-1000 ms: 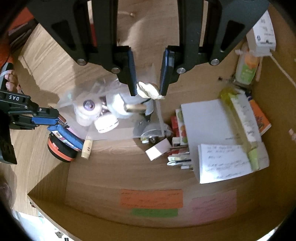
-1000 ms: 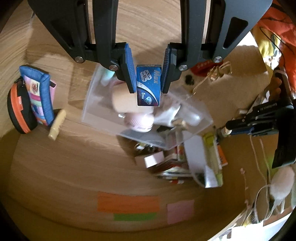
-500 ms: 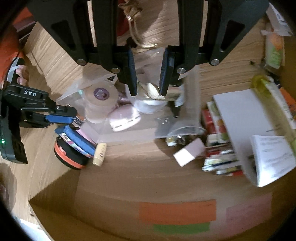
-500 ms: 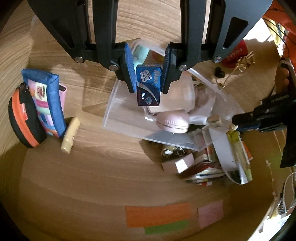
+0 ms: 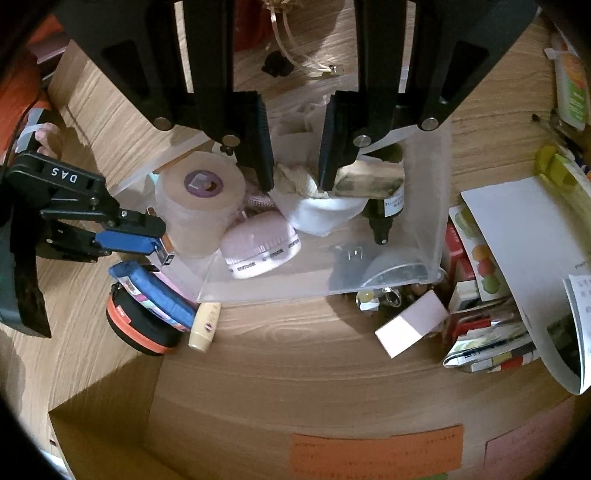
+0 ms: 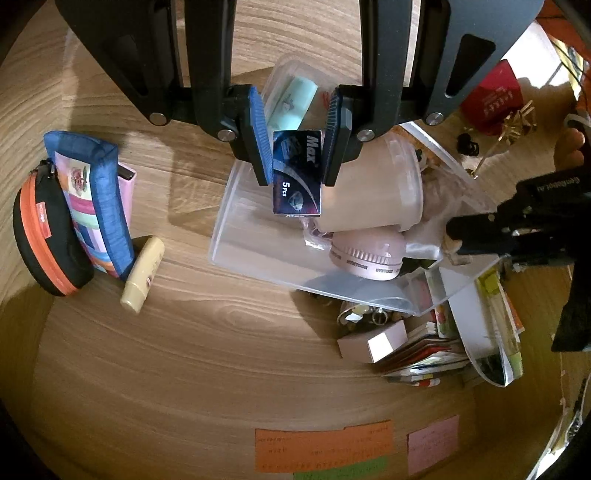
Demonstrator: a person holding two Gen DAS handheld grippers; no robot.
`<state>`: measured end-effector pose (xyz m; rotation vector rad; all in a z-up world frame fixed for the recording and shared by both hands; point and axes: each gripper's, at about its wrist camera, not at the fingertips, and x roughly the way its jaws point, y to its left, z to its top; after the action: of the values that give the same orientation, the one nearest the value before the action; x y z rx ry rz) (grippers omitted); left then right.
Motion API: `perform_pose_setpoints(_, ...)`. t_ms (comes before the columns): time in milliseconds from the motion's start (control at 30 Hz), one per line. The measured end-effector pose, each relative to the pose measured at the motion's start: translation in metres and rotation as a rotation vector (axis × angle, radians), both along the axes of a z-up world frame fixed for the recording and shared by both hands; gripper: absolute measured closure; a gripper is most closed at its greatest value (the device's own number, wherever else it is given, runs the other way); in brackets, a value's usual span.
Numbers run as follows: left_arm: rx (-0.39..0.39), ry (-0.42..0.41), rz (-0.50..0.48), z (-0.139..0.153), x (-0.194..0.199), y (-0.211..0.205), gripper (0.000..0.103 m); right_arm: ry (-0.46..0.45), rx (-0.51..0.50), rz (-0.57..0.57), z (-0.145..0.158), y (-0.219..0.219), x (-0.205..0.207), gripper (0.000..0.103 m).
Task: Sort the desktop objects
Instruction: 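Carry the white item and blue card box into the clear box and release both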
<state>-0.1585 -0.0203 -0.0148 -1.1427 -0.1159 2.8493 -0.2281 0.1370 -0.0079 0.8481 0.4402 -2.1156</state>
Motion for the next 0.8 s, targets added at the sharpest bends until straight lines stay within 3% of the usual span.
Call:
perform_pose_setpoints(233, -0.013, 0.003, 0.008, 0.001, 0.0, 0.002, 0.078, 0.027, 0.023, -0.006, -0.001, -0.003, 0.003, 0.078)
perform_pose_setpoints(367, -0.014, 0.008, -0.012, 0.005, 0.004, 0.009, 0.055, 0.027, 0.037, -0.014, 0.0, -0.004, 0.004, 0.076)
perform_pose_setpoints(433, -0.032, 0.024, -0.017, 0.009, 0.008, 0.014, 0.053, 0.03, 0.039, -0.012, 0.001, -0.005, 0.005, 0.072)
perform_pose_setpoints(600, -0.04, 0.068, -0.017, 0.024, 0.019, 0.018, 0.047, 0.079, 0.019, -0.017, 0.011, -0.003, 0.016, 0.034)
perform_pose_setpoints(733, -0.046, 0.11, 0.013, 0.036, 0.03, 0.013, 0.032, 0.147, 0.021, -0.025, 0.022, -0.002, 0.029, 0.024)
perform_pose_setpoints(800, -0.053, 0.131, 0.046, 0.041, 0.038, 0.009, 0.018, 0.162, 0.024, -0.026, 0.025, -0.002, 0.034, 0.02)
